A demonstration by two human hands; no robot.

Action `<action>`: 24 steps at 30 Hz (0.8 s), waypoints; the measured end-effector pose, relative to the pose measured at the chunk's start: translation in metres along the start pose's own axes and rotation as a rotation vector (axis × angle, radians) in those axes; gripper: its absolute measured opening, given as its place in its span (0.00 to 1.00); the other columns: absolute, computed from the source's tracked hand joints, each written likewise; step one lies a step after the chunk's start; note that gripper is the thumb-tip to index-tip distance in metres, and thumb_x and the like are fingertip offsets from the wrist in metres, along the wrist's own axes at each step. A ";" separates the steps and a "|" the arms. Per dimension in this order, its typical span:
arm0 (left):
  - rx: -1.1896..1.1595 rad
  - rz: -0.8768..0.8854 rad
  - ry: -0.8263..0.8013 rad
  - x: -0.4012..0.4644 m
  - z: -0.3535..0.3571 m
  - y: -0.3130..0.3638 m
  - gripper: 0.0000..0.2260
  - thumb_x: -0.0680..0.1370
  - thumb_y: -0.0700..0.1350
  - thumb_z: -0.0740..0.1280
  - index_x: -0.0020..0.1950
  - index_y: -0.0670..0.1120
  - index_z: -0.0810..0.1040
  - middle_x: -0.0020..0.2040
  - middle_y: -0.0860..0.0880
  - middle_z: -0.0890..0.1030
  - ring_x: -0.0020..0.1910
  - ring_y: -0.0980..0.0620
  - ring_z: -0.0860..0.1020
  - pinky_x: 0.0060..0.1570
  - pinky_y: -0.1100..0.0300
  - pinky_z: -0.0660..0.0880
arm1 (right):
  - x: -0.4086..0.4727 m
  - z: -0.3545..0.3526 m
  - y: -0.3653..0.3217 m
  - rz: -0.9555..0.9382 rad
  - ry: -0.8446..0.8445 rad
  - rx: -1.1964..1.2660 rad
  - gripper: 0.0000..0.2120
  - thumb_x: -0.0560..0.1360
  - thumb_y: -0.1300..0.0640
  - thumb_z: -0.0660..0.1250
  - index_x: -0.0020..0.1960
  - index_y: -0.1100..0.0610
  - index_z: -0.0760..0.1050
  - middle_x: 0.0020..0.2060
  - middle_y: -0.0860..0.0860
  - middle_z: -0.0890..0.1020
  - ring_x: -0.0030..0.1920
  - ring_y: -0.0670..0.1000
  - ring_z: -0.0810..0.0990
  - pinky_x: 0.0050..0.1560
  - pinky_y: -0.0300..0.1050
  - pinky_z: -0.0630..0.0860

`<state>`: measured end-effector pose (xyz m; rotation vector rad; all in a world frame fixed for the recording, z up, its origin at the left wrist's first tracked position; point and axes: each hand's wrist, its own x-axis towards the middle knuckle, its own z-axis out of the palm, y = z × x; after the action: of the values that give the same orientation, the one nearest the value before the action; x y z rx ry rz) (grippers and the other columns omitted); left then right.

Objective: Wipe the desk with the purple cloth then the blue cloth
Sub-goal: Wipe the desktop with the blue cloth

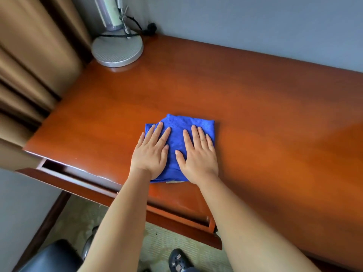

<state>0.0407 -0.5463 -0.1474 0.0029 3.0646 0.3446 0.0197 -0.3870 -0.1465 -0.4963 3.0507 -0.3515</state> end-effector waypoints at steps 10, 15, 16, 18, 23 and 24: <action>-0.043 -0.148 0.062 0.010 -0.020 -0.081 0.29 0.78 0.56 0.39 0.78 0.51 0.54 0.79 0.49 0.52 0.78 0.49 0.50 0.76 0.48 0.48 | 0.060 0.016 -0.073 -0.137 -0.015 0.013 0.34 0.75 0.41 0.45 0.75 0.56 0.63 0.75 0.57 0.62 0.76 0.55 0.59 0.76 0.52 0.51; -0.059 -0.358 0.115 -0.003 -0.032 -0.131 0.30 0.77 0.57 0.37 0.79 0.52 0.53 0.79 0.50 0.50 0.78 0.50 0.47 0.76 0.51 0.45 | 0.097 0.026 -0.130 -0.348 -0.099 -0.011 0.36 0.74 0.39 0.37 0.78 0.54 0.54 0.78 0.55 0.53 0.78 0.53 0.49 0.76 0.50 0.43; -0.061 -0.390 0.125 -0.006 -0.035 -0.140 0.31 0.76 0.57 0.37 0.79 0.52 0.53 0.79 0.50 0.50 0.78 0.50 0.47 0.76 0.51 0.44 | 0.102 0.028 -0.140 -0.377 -0.109 -0.022 0.36 0.74 0.39 0.37 0.78 0.54 0.52 0.78 0.55 0.52 0.78 0.53 0.48 0.76 0.50 0.42; -0.072 -0.439 0.139 -0.009 -0.040 -0.155 0.31 0.76 0.57 0.37 0.79 0.52 0.52 0.79 0.50 0.50 0.78 0.50 0.47 0.75 0.51 0.43 | 0.112 0.033 -0.158 -0.431 -0.119 -0.046 0.35 0.75 0.39 0.39 0.78 0.54 0.51 0.78 0.55 0.51 0.78 0.53 0.48 0.76 0.51 0.42; -0.083 -0.512 0.164 -0.003 -0.050 -0.193 0.32 0.75 0.57 0.37 0.79 0.52 0.53 0.79 0.50 0.50 0.78 0.50 0.46 0.75 0.52 0.43 | 0.141 0.039 -0.198 -0.493 -0.142 -0.062 0.37 0.74 0.39 0.36 0.78 0.53 0.52 0.78 0.54 0.52 0.78 0.52 0.49 0.76 0.50 0.43; -0.082 -0.514 0.165 0.001 -0.052 -0.202 0.32 0.75 0.57 0.37 0.79 0.52 0.53 0.79 0.50 0.50 0.78 0.50 0.46 0.75 0.51 0.43 | 0.149 0.041 -0.205 -0.497 -0.143 -0.060 0.36 0.74 0.39 0.36 0.78 0.53 0.52 0.78 0.54 0.53 0.78 0.53 0.49 0.76 0.50 0.44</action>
<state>0.0379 -0.7549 -0.1414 -0.8342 3.0469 0.4485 -0.0558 -0.6322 -0.1388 -1.2269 2.7705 -0.2208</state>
